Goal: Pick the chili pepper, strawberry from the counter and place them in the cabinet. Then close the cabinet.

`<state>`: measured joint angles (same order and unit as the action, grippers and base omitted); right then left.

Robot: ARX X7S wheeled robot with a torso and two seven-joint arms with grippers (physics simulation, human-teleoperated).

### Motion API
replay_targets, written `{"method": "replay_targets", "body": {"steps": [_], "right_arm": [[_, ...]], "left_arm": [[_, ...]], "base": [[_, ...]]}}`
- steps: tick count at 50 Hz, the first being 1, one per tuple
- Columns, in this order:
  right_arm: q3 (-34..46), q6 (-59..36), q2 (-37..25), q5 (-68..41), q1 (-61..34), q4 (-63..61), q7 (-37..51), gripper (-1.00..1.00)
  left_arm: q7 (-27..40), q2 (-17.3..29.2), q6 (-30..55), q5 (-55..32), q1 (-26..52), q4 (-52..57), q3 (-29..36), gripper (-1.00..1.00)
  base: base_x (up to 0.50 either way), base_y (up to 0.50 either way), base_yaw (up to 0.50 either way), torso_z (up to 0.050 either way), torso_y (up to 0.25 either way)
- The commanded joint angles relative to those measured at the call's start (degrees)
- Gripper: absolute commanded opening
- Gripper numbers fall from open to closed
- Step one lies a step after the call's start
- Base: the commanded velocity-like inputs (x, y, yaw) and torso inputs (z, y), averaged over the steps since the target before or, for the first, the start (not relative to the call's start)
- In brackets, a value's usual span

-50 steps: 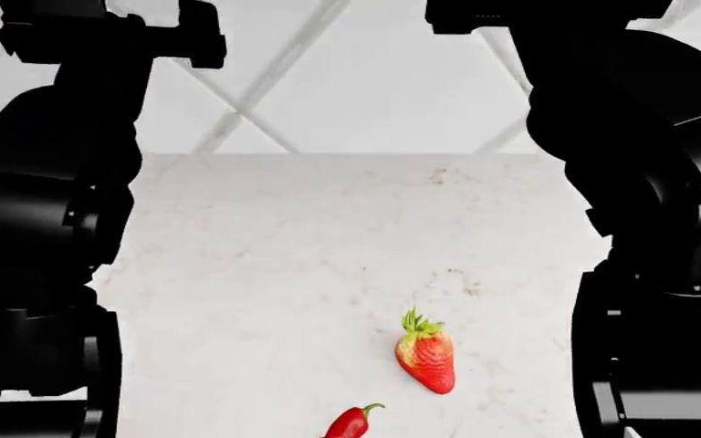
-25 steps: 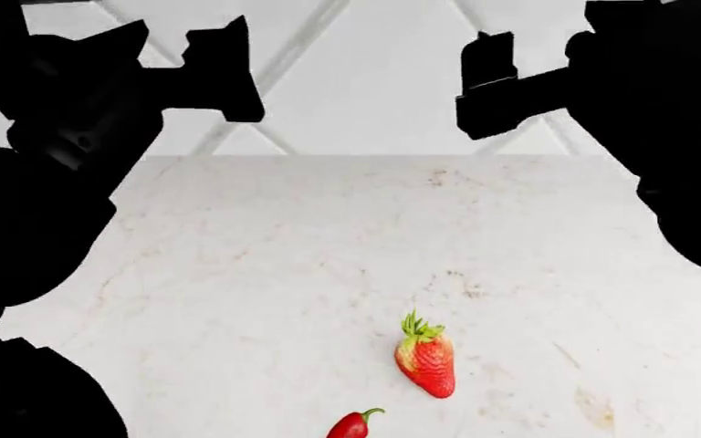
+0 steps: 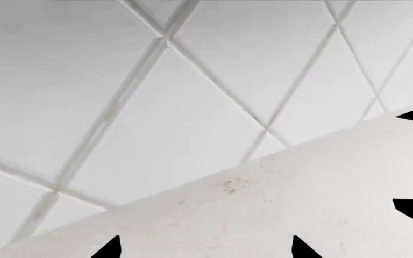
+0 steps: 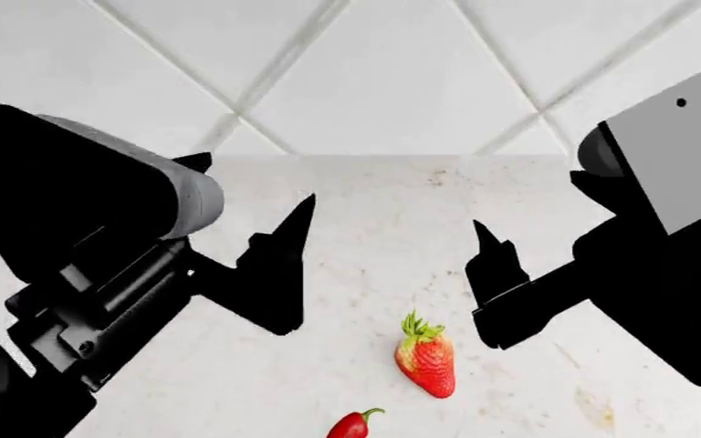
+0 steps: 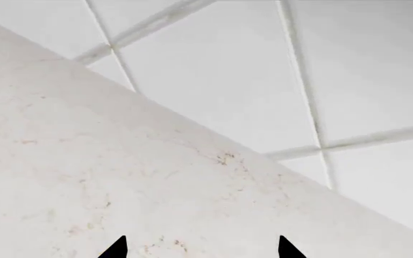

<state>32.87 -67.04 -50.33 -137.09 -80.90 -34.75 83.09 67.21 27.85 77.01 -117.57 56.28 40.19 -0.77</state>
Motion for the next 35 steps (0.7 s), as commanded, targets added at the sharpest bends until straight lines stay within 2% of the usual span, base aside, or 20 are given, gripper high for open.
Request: {"method": "replay_targets", "body": {"steps": [1, 5, 12, 26, 35], "right_arm": [[2.94, 1.57, -2.25, 1.24, 6.63, -2.2, -0.97, 1.0], [3.04, 1.25, -2.14, 2.31, 6.73, -1.43, -1.64, 1.0], [3.31, 1.1, -1.97, 3.26, 6.04, -0.92, -2.01, 1.0], [2.5, 1.03, -2.56, 6.63, 7.66, -0.39, -4.26, 1.0], [1.25, 0.54, -2.57, 10.76, 11.04, -0.56, -7.51, 1.0]], "left_arm": [[12.49, 5.61, -7.62, -17.63, -9.16, 13.01, 13.24, 1.0], [13.29, 4.09, -9.24, -18.35, -13.21, 16.85, 15.75, 1.0], [16.8, 1.97, -10.81, -20.16, -13.84, 19.01, 19.95, 1.0], [12.86, 1.51, -4.14, -12.73, -22.38, 14.94, 18.79, 1.0], [6.79, -0.81, 1.62, -3.8, -27.72, 9.02, 14.23, 1.0]], "base": [[0.0, 0.0, 0.0, 0.0, 0.0], [0.0, 0.0, 0.0, 0.0, 0.0], [0.0, 0.0, 0.0, 0.0, 0.0], [0.0, 0.0, 0.0, 0.0, 0.0], [0.0, 0.0, 0.0, 0.0, 0.0]]}}
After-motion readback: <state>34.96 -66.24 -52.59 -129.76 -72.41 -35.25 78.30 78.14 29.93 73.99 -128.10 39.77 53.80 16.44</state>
